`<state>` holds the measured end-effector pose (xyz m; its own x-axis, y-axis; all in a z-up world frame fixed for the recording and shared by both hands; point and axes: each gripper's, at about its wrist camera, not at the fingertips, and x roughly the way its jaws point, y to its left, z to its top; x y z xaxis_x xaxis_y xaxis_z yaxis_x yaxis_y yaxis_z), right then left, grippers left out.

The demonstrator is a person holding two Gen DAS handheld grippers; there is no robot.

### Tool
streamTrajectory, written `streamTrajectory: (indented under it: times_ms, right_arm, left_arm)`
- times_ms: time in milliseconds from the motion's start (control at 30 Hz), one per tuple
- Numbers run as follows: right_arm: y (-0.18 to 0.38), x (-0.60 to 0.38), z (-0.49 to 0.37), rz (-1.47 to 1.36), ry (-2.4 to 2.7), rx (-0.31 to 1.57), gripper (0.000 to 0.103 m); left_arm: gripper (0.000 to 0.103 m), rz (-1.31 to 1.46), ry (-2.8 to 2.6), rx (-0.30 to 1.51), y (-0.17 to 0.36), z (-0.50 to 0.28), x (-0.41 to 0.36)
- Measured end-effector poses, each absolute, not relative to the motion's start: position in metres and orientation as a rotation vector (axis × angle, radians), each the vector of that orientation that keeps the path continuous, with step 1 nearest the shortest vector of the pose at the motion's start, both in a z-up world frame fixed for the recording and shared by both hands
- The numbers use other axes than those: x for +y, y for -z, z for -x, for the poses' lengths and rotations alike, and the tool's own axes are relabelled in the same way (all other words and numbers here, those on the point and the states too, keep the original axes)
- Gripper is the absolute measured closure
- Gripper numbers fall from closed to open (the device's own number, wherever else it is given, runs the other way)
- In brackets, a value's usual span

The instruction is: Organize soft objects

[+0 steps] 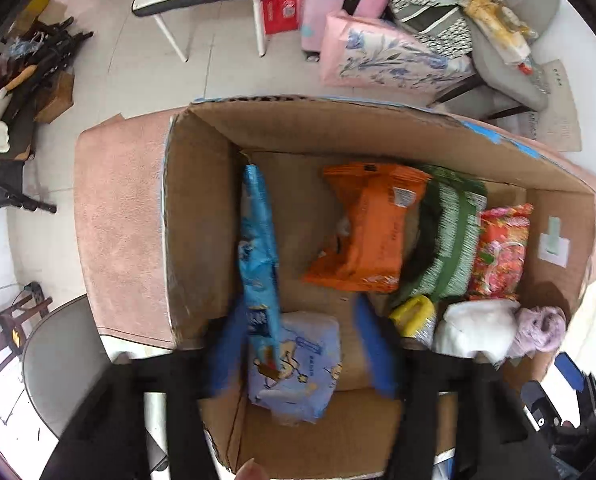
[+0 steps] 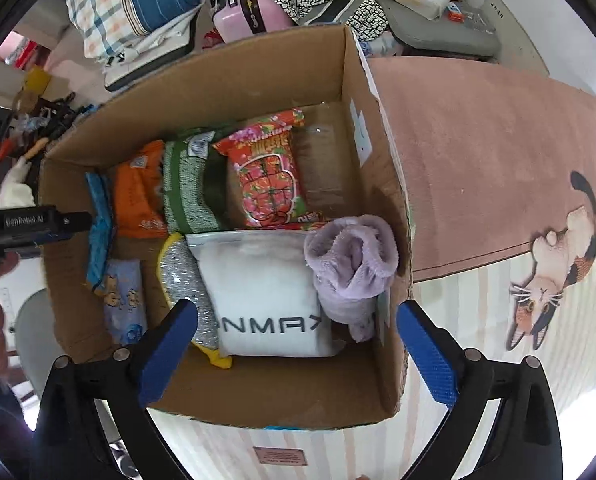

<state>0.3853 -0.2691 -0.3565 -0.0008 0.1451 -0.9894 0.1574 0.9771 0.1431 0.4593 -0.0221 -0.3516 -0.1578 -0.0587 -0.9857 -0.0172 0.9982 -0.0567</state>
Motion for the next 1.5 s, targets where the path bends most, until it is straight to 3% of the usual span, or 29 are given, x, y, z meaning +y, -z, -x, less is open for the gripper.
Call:
streamTrajectory:
  times_ms: [33,100,200,567,1000,1500]
  right_arm:
    - [0.355,-0.27,-0.385,-0.244,0.004,1.578,0.0]
    - [0.351,-0.273,-0.383,-0.25,-0.006,1.575,0.0]
    - [0.345,-0.275,-0.377,-0.229,-0.003,1.567,0.0]
    - [0.311,-0.259,-0.343,-0.11,-0.023,1.486,0.0]
    - [0.288,-0.249,-0.312,-0.074,-0.039,1.442,0.0]
    - [0.14,-0.267,-0.211,-0.044,-0.07,1.163,0.0]
  left_arm:
    - [0.021,0.06,0.04,1.709,0.348,-0.458,-0.024]
    - [0.009,0.048,0.05,1.668,0.337,-0.449,-0.027]
    - [0.003,0.018,0.057,1.583,0.315,-0.428,-0.032]
    - [0.002,0.016,0.0,1.447,0.285,-0.346,-0.04]
    - [0.002,0.051,-0.062,1.365,0.257,-0.312,-0.034]
    - [0.002,0.03,-0.057,1.08,0.122,-0.207,-0.065]
